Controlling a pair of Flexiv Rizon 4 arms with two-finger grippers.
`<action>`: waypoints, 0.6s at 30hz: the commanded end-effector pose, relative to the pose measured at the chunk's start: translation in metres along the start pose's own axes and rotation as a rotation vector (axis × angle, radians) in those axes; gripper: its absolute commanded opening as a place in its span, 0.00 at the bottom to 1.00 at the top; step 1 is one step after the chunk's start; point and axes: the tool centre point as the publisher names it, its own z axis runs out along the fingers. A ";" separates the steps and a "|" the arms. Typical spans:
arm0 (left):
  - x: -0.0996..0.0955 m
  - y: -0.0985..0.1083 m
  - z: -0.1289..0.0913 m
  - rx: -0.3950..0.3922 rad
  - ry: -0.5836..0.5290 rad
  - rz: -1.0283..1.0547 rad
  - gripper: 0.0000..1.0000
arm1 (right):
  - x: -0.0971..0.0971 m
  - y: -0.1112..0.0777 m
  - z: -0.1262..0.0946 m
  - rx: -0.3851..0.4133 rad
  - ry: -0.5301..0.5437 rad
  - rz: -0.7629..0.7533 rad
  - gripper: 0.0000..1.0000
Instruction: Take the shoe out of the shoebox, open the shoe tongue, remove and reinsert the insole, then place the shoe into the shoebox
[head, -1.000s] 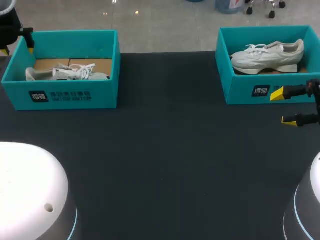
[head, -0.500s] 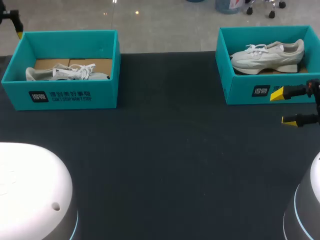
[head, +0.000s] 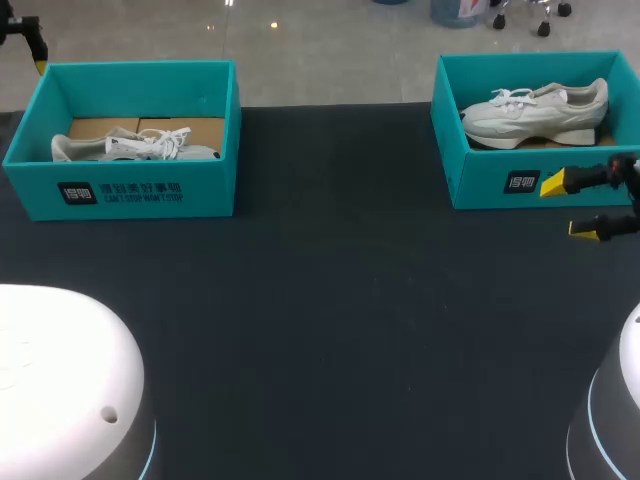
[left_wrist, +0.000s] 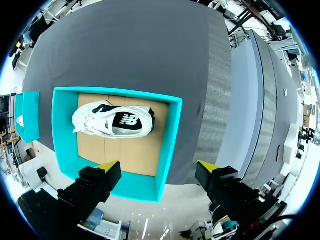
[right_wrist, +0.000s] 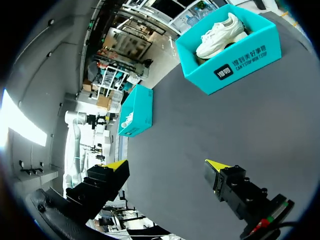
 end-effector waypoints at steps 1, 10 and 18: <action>0.001 0.000 0.000 0.000 0.001 0.001 1.00 | 0.005 0.067 0.019 0.027 -0.035 0.001 1.00; 0.001 0.000 0.000 0.000 0.001 0.001 1.00 | 0.010 0.150 0.018 -0.029 -0.068 -0.044 1.00; 0.001 0.000 0.000 0.000 0.001 0.001 1.00 | 0.009 0.206 0.015 -0.104 -0.198 -0.118 1.00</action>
